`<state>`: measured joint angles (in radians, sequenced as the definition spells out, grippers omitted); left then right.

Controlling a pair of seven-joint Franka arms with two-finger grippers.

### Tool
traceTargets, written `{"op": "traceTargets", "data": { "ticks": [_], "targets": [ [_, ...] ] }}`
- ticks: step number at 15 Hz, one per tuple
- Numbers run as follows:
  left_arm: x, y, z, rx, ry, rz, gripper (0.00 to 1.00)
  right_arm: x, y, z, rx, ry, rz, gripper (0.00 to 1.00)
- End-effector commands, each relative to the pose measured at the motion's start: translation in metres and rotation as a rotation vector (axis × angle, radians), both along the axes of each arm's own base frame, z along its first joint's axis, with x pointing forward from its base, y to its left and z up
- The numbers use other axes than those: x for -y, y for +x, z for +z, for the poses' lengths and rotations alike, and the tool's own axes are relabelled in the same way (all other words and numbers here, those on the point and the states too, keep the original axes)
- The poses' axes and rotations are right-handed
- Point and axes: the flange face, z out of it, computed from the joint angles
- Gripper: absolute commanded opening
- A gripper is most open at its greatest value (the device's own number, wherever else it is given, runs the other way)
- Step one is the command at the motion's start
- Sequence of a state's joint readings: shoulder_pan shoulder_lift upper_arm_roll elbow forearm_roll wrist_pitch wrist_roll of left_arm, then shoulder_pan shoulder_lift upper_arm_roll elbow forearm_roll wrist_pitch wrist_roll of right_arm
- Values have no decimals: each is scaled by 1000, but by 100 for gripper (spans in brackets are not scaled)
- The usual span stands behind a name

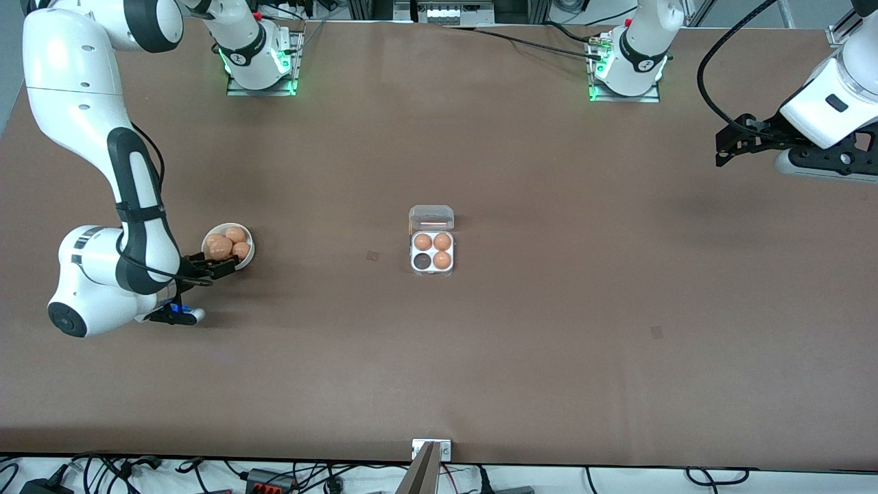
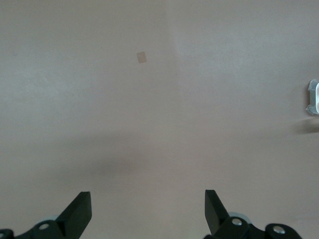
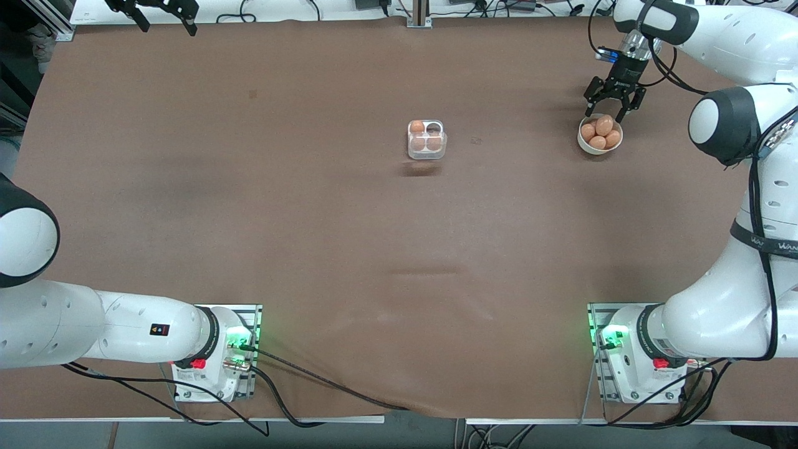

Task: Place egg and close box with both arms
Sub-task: 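Lower the right gripper into the bowl and grasp one brown egg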

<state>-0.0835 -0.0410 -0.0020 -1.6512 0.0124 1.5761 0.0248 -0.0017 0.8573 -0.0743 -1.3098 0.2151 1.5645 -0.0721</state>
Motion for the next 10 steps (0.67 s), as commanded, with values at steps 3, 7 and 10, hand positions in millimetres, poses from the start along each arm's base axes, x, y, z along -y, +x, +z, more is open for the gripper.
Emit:
{"op": "traceTargets", "data": {
  "ticks": [3,7,10],
  "targets": [
    [-4,0,4,-2,12,-12,100,-1,-13,7,-17,19,-13,100],
    [-4,0,4,-2,10,-12,100,0,-19,5,-23,21,-11,100],
    [-4,-1,4,-4,10,-11,100,1,-18,6,-17,17,-5,96]
  ]
}}
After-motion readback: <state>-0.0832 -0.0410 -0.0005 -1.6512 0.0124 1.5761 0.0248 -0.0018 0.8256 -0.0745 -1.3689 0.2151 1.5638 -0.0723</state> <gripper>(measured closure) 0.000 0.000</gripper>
